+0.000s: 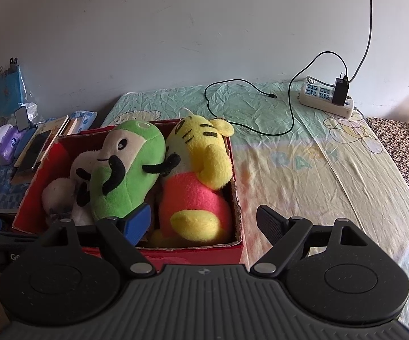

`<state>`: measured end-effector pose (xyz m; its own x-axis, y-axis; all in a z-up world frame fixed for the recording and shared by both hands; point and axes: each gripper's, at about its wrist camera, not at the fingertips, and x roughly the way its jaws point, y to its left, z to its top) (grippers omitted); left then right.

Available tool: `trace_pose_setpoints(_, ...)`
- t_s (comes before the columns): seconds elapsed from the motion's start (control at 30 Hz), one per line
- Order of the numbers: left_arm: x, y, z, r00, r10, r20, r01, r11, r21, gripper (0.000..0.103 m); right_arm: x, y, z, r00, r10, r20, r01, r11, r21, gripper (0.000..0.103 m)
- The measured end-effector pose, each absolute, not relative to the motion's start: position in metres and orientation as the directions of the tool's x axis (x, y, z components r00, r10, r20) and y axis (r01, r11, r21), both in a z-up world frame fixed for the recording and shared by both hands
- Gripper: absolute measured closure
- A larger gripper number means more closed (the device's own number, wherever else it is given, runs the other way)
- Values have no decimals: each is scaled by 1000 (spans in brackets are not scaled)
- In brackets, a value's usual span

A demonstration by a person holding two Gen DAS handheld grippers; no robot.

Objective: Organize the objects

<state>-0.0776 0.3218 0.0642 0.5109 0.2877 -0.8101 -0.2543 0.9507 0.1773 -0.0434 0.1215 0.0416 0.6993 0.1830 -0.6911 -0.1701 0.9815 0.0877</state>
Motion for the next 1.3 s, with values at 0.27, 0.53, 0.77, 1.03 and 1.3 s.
trace_pose_setpoints(0.27,-78,320,62,508,290,-811,-248,951,185,0,-43,123,41,694,185,-696,-170,981,91,19)
trace_pose_setpoints(0.53,-76,321,61,509,290,-810,-247,951,186,0,-41,123,40,691,190,-698,-167,981,102,19)
trace_pose_setpoints(0.77,-76,322,61,508,292,-810,-248,951,186,0,-38,123,39,688,189,-700,-162,981,106,19)
trace_pose_setpoints(1.03,-68,328,61,506,299,-809,-254,948,191,0,-35,125,36,683,191,-705,-164,981,106,19)
trace_pose_setpoints(1.3,-67,329,59,502,312,-807,-262,944,202,0,-33,126,36,690,183,-700,-160,982,98,19)
